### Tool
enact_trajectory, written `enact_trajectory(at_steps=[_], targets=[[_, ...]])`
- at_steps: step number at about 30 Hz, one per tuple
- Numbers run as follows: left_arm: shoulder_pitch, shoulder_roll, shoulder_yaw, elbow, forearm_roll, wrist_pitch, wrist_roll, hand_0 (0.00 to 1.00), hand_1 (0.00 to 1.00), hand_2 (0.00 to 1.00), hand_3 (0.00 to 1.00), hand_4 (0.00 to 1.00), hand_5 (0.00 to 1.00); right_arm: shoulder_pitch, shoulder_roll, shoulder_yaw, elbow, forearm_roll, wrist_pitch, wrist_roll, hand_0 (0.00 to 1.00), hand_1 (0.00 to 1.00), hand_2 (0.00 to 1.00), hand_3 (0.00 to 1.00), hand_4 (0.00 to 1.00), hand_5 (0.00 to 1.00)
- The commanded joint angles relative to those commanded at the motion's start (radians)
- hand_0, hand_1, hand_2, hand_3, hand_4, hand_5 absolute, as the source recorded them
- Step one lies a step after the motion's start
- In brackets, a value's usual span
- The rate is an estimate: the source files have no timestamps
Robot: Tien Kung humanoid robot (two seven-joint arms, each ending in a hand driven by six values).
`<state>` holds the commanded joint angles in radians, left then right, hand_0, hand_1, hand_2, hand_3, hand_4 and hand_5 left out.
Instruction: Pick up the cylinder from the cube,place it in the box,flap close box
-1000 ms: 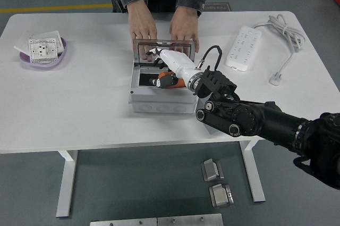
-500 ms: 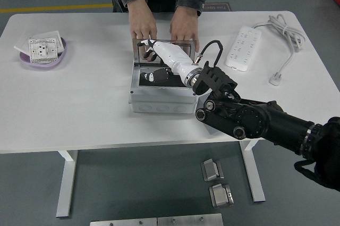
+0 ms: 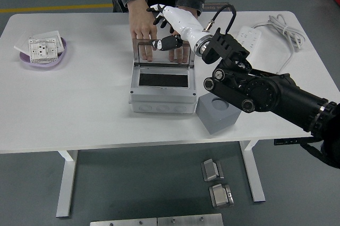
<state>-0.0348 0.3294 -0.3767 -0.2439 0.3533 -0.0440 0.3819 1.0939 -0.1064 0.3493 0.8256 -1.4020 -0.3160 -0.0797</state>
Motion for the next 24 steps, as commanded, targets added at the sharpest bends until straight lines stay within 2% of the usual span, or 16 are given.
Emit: enact_trajectory(at_steps=[2, 3, 8, 9, 14, 15, 16, 24], targets=[[-0.001, 0.001, 0.001, 0.0, -0.001, 0.0, 0.0, 0.777, 0.779, 0.756, 0.864, 0.74, 0.575, 0.011, 0.005, -0.02, -0.031, 0.028, 0.006, 0.004, 0.441, 0.596, 0.658, 0.847, 0.829, 0.175], [-0.002, 0.002, 0.001, 0.0, -0.001, 0.0, 0.0, 0.777, 0.779, 0.756, 0.864, 0.74, 0.575, 0.017, 0.008, -0.035, -0.049, 0.046, 0.01, 0.007, 0.637, 0.626, 0.667, 0.843, 0.837, 0.217], [-0.006, 0.004, 0.003, -0.001, 0.0, 0.0, 0.0, 0.777, 0.779, 0.756, 0.864, 0.74, 0.575, 0.037, 0.029, -0.121, -0.129, 0.138, 0.029, 0.019, 0.637, 0.626, 0.667, 0.843, 0.837, 0.217], [-0.007, 0.004, 0.003, -0.001, 0.0, 0.0, 0.0, 0.777, 0.779, 0.755, 0.864, 0.74, 0.575, 0.039, 0.031, -0.13, -0.137, 0.148, 0.031, 0.02, 0.817, 0.717, 0.709, 0.843, 0.859, 0.273], [-0.008, 0.004, 0.004, -0.001, 0.0, 0.0, 0.0, 0.777, 0.779, 0.755, 0.864, 0.74, 0.575, 0.044, 0.044, -0.162, -0.159, 0.179, 0.036, 0.023, 0.817, 0.717, 0.709, 0.843, 0.859, 0.273], [-0.008, 0.004, 0.004, -0.001, 0.0, 0.0, 0.0, 0.777, 0.78, 0.755, 0.865, 0.74, 0.575, 0.045, 0.046, -0.164, -0.16, 0.18, 0.036, 0.023, 0.857, 0.75, 0.736, 0.847, 0.86, 0.279], [-0.008, 0.005, 0.003, -0.001, 0.001, 0.0, 0.0, 0.777, 0.78, 0.755, 0.865, 0.74, 0.575, 0.045, 0.047, -0.165, -0.159, 0.18, 0.035, 0.023, 0.857, 0.75, 0.736, 0.847, 0.86, 0.279], [-0.007, 0.003, -0.001, -0.001, 0.005, 0.001, 0.0, 0.777, 0.78, 0.755, 0.865, 0.74, 0.575, 0.031, 0.042, -0.158, -0.122, 0.15, 0.03, 0.018, 0.869, 0.755, 0.743, 0.848, 0.853, 0.268]])
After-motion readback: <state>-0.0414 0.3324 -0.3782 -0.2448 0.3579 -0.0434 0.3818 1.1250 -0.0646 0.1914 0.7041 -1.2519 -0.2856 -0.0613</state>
